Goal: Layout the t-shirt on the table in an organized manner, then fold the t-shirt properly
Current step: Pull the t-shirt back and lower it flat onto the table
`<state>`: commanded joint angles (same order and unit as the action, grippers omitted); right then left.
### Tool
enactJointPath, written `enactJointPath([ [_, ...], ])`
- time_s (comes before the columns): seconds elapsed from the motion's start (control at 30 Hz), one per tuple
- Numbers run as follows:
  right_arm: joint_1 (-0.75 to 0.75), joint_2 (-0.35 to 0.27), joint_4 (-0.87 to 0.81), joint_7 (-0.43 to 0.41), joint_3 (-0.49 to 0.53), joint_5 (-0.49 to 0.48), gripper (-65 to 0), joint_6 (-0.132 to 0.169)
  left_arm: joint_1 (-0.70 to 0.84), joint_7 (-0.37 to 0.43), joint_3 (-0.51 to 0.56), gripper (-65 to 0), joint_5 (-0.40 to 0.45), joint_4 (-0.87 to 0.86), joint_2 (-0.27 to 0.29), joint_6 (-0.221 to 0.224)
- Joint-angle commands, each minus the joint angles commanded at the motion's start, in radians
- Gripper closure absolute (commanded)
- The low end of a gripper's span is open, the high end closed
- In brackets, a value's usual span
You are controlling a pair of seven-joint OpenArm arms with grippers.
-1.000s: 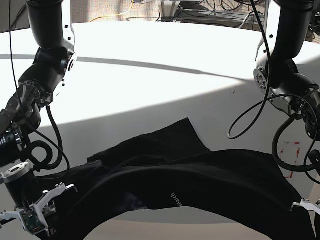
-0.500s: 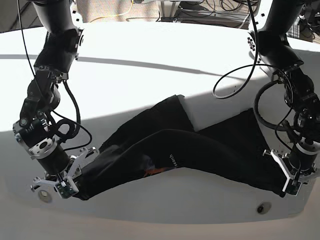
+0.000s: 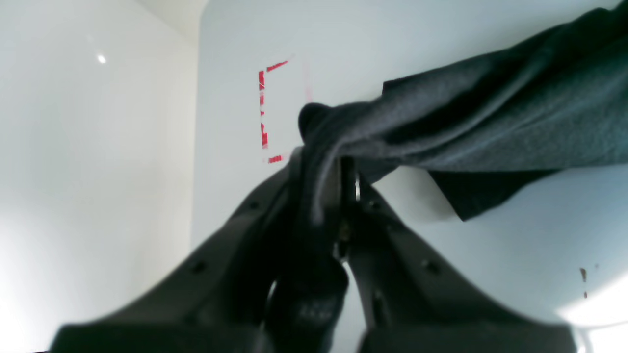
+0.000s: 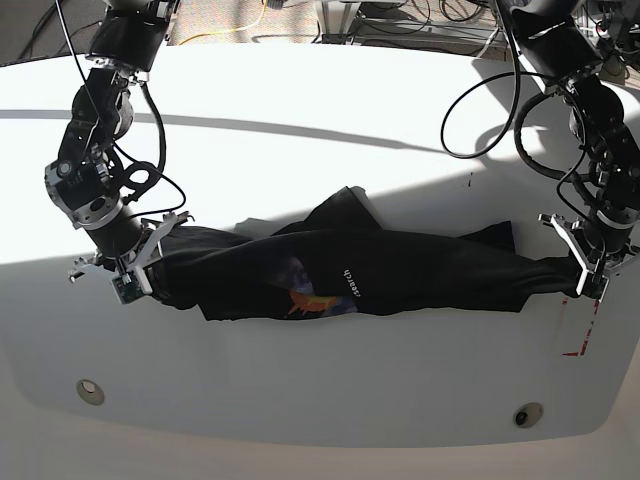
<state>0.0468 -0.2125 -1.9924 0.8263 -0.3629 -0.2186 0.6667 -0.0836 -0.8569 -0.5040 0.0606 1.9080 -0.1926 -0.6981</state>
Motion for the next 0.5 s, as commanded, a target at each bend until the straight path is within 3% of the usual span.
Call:
enactJointPath([
  [0.27, -0.204, 0.049, -0.021, -0.005, -0.08, -0.005, 0.0, 0.006, 0.233, 0.0, -0.055, 0.0, -0.006, 0.029, 0.029, 0.0],
  [0.5, -0.359, 0.057, -0.026, -0.002, -0.137, -0.009, 0.0, 0.006, 0.436, 0.0, -0.058, 0.0, -0.006, 0.029, 0.055, 0.0],
])
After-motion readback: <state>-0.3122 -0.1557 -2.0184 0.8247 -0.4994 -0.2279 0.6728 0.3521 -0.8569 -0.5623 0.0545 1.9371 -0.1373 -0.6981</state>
